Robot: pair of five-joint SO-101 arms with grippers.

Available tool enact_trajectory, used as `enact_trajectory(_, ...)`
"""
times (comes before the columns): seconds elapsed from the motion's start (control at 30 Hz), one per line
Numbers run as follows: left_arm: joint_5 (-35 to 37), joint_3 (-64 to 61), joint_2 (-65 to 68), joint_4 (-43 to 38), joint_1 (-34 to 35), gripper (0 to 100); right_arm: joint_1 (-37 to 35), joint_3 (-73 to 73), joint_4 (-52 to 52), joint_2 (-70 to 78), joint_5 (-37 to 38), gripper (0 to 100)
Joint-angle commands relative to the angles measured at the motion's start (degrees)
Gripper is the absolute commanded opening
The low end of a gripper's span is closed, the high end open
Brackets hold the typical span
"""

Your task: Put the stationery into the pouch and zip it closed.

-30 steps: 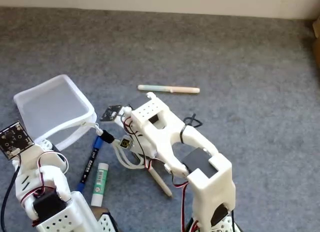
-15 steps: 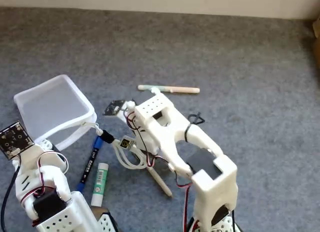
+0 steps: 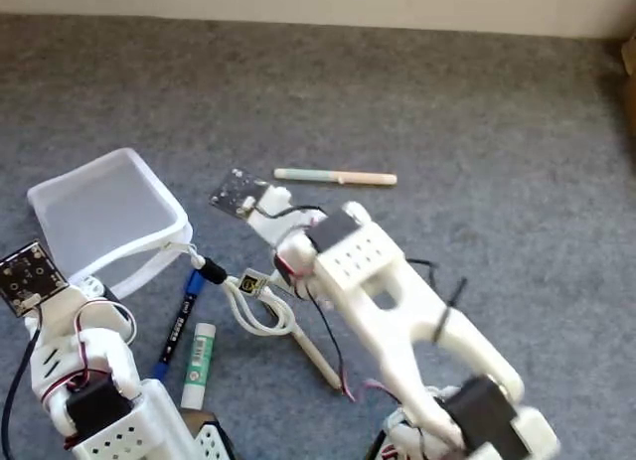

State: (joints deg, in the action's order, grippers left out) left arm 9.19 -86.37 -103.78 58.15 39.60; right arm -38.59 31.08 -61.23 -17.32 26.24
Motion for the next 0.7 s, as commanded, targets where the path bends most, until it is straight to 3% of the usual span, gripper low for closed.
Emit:
enact_trajectory(0.0, 0.1, 3.2, -0.4, -0.2, -2.0, 1, 0.7, 5.8, 8.9, -10.7, -2.5, 0.4)
enact_trajectory(0.27, 0.1, 3.2, -0.4, -0.1, -2.8, 1, 3.6, 16.0, 24.9, -17.4, -8.3, 0.4)
enact_trajectory(0.67, -3.0, 12.4, -0.4, 7.2, -13.1, 1, 8.3, 21.9, 38.7, -17.4, -15.0, 0.4)
